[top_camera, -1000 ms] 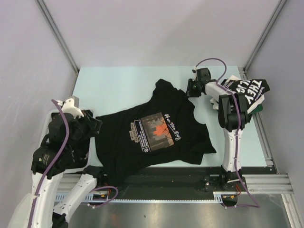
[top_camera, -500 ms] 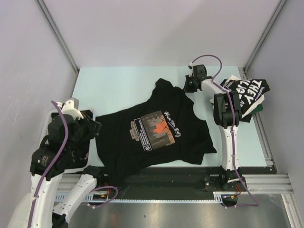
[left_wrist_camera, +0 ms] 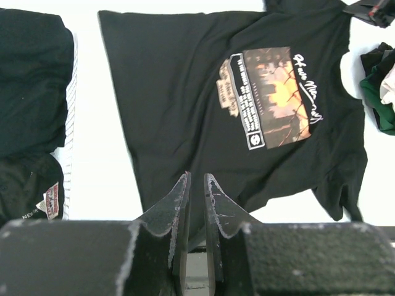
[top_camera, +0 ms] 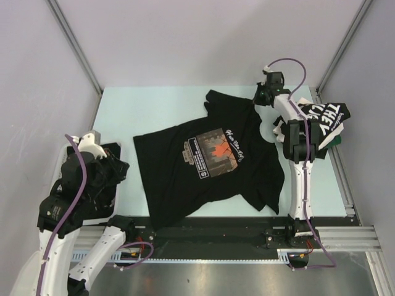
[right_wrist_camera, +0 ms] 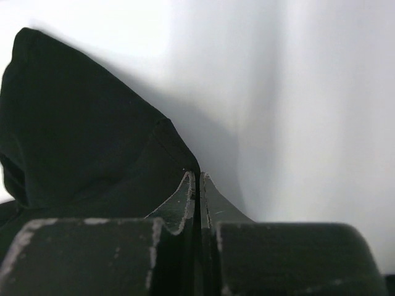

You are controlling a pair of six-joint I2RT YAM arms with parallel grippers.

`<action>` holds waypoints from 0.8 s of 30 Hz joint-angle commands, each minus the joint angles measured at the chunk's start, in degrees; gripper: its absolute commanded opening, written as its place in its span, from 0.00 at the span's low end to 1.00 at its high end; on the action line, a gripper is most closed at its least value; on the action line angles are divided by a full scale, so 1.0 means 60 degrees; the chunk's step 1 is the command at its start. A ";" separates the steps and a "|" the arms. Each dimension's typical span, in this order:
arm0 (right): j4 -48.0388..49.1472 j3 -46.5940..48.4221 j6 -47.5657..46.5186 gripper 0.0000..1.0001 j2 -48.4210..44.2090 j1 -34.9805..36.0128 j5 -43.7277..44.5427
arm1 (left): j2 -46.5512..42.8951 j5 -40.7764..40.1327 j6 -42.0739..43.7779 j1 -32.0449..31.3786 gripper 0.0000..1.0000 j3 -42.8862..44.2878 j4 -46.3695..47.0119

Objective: Fold and stack the t-shirts
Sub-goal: Flatten out the tshirt

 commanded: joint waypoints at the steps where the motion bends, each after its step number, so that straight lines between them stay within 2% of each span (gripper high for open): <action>1: 0.0385 0.0417 0.0075 0.00 0.0005 -0.0491 0.0396 | 0.0050 -0.0103 -0.0057 0.0024 0.18 -0.0033 0.0289; 13: 0.0678 0.0563 0.0251 0.00 0.0078 -0.0887 0.0630 | 0.0534 0.0088 0.0178 0.0024 0.17 -0.0165 0.0700; 17: 0.0532 0.0462 0.0280 0.11 -0.0272 -0.0814 0.0367 | 0.0476 0.0176 0.0193 0.0039 0.17 -0.0515 0.0860; 20: 0.0561 0.0082 0.0163 0.14 -0.0990 -0.0682 0.0323 | 0.0358 0.0191 0.0193 0.0024 0.17 -0.1159 0.1211; 24: 0.0473 -0.0023 0.0119 0.22 -0.1854 -0.0491 0.0250 | 0.0548 0.0103 0.0368 0.0024 0.20 -0.1995 0.2452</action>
